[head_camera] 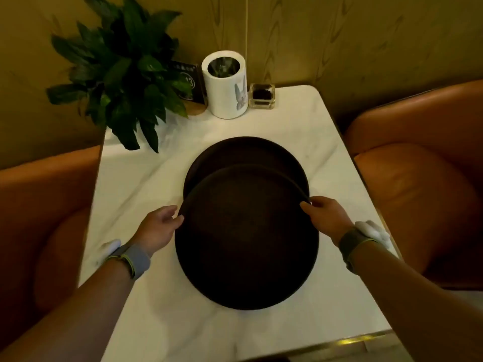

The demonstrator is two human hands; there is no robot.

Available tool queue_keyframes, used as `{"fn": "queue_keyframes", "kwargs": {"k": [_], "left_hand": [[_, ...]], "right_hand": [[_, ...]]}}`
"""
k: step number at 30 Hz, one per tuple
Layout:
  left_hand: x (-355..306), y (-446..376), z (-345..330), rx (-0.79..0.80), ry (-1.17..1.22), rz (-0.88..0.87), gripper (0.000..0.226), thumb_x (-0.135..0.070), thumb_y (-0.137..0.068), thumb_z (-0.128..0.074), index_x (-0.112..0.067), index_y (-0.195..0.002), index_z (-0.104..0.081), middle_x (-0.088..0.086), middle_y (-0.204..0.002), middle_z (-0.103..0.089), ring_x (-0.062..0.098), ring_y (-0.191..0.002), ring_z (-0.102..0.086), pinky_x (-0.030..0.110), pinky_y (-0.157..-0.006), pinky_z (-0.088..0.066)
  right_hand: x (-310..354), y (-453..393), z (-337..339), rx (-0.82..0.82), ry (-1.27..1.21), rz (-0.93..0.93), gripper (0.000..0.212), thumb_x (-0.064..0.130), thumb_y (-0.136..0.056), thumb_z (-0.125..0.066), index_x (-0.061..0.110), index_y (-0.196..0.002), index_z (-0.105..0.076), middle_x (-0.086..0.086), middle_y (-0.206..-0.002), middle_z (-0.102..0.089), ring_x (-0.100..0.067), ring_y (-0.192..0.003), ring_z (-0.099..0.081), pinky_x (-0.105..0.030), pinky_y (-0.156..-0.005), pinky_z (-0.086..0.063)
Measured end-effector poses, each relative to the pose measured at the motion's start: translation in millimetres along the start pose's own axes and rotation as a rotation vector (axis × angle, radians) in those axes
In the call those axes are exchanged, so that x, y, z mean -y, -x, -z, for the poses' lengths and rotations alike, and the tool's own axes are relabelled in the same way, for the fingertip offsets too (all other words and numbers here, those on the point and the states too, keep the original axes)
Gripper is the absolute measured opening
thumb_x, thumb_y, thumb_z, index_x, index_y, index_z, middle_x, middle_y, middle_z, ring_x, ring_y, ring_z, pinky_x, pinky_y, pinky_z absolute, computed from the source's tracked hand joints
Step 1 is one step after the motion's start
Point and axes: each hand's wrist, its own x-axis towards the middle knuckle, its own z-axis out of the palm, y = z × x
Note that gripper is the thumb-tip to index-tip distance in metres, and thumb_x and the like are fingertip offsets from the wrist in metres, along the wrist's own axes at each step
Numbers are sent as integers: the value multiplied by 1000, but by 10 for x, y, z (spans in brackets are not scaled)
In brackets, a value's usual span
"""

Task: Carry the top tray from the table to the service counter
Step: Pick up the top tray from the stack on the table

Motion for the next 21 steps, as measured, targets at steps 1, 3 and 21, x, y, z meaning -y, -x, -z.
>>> {"fn": "queue_keyframes", "kwargs": {"k": [1,3,21], "left_hand": [[33,-19,25,-11,-20,-3,51,-18,-89,-63,-7,-137,-52,13,-139,-55,25,-127,-52,31,-103,-37],[93,-44,59,-21,-44,-5,47,-11,-89,-61,-4,-134,-53,15,-132,-60,28,-121,-56,33,-103,-40],[-67,-366,-11,-137,90,54,29,9,-79,-64,-5,-104,-70,15,-96,-67,27,-84,-66,31,-77,-52]], "right_hand": [[9,12,-26,-7,-8,-7,50,39,-91,-57,12,-133,-56,-9,-126,-64,-31,-116,-59,-38,-97,-46],[7,29,-54,-21,-7,-19,53,36,-92,-57,9,-137,-52,-12,-132,-60,-33,-121,-56,-39,-98,-43],[113,-265,38,-63,-121,-130,47,50,-81,-57,19,-115,-69,-5,-110,-71,-27,-100,-66,-45,-93,-53]]}}
